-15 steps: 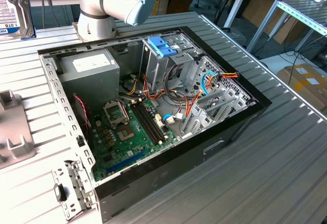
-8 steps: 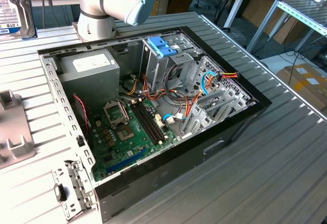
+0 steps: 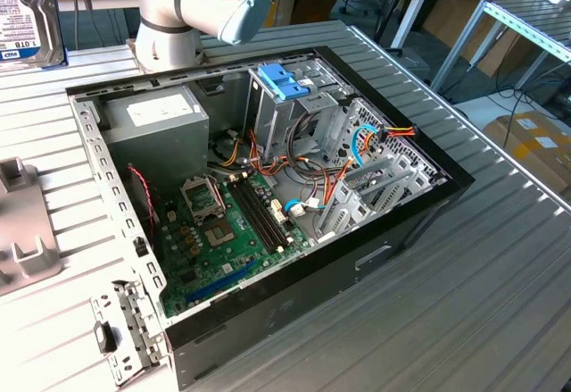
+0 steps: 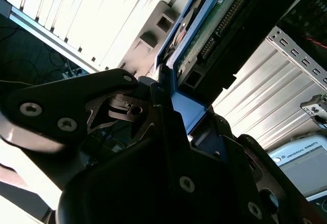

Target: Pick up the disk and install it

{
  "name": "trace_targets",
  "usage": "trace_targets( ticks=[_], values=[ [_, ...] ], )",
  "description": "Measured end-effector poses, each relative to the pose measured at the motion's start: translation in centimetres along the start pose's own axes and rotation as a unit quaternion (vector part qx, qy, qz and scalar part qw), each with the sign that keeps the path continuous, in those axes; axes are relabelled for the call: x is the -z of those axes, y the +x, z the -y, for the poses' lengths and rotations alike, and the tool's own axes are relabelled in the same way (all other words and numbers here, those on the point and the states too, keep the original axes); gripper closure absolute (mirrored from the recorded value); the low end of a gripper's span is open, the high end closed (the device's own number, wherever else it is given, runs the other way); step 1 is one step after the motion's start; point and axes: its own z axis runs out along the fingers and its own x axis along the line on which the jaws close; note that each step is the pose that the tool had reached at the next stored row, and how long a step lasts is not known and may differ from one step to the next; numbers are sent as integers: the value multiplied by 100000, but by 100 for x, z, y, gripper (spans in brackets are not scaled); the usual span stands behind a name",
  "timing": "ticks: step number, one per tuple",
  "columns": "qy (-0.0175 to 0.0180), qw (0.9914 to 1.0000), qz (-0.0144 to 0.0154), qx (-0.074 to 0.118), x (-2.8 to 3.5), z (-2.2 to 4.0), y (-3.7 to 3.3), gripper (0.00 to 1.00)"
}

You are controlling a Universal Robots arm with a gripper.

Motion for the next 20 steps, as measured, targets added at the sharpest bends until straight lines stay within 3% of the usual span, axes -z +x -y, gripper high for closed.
trace_targets(
  ticks=[20],
  values=[
    [-4, 100000, -4, 2, -3, 55, 6, 63]
  ],
)
